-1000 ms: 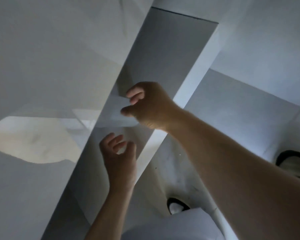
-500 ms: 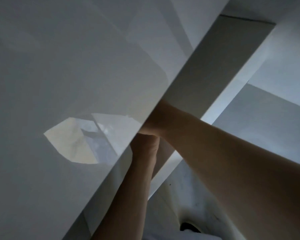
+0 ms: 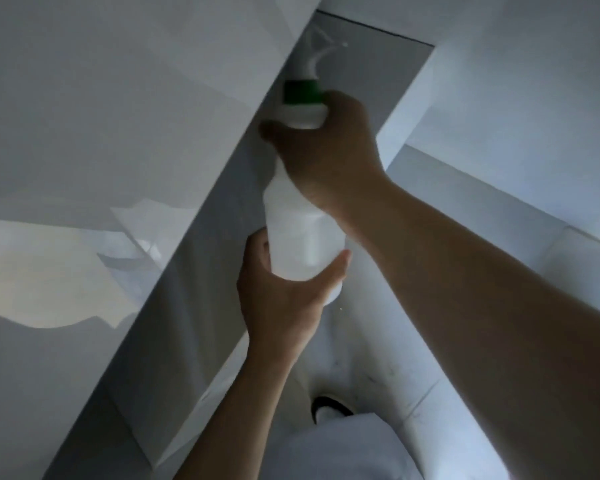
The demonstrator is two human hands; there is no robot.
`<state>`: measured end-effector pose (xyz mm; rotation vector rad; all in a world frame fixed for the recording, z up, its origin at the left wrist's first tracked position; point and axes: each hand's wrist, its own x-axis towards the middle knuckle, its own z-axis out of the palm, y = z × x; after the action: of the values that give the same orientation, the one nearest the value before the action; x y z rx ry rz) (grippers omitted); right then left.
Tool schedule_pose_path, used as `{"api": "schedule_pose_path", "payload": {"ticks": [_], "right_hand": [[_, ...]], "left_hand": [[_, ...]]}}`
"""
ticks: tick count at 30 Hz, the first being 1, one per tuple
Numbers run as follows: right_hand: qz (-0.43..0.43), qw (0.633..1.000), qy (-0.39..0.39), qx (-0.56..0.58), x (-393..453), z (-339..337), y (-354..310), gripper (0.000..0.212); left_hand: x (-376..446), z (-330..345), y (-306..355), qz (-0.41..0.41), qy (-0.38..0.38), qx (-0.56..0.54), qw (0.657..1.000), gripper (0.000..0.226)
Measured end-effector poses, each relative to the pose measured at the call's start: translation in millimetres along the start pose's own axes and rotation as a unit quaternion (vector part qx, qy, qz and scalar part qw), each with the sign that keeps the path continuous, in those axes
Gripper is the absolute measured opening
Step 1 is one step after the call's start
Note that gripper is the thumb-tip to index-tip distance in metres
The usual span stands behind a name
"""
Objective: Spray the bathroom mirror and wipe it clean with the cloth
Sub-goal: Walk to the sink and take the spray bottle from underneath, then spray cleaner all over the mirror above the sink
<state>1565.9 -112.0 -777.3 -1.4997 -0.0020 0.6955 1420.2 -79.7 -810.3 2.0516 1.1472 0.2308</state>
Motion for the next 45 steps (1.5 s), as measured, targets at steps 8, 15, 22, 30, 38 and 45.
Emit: {"api": "schedule_pose_path", "payload": {"ticks": [8,15,22,30,38,45], "right_hand": [[0.113,0.987,0.113,0.018,-29,-54,20,0.02],[0.162,0.963,0.213,-0.018,-119,-97,-12,0.031],[0.123,0.967,0.196,-0.103,-178,-109,-87,0.033],[-0.017,0.979,0.171,-0.112,-177,-86,-241,0.042],[-0.04,0.987,0.143,-0.054,-207,-51,-383,0.035],[-0.023,0.997,0.079,-0.009,-218,-30,-459,0.031]], "left_hand": [[-48,8,4,-0.018,-0.085,0.079,0.993,0.071],[-121,-9,44,-0.024,-0.227,0.155,0.961,0.074],[-166,-59,114,-0.08,-0.326,0.066,0.94,0.077],[-142,-136,235,-0.019,-0.265,0.031,0.963,0.091],[-133,-236,332,-0.013,-0.241,0.026,0.97,0.083],[-139,-281,385,-0.042,-0.171,-0.009,0.984,0.084]]}}
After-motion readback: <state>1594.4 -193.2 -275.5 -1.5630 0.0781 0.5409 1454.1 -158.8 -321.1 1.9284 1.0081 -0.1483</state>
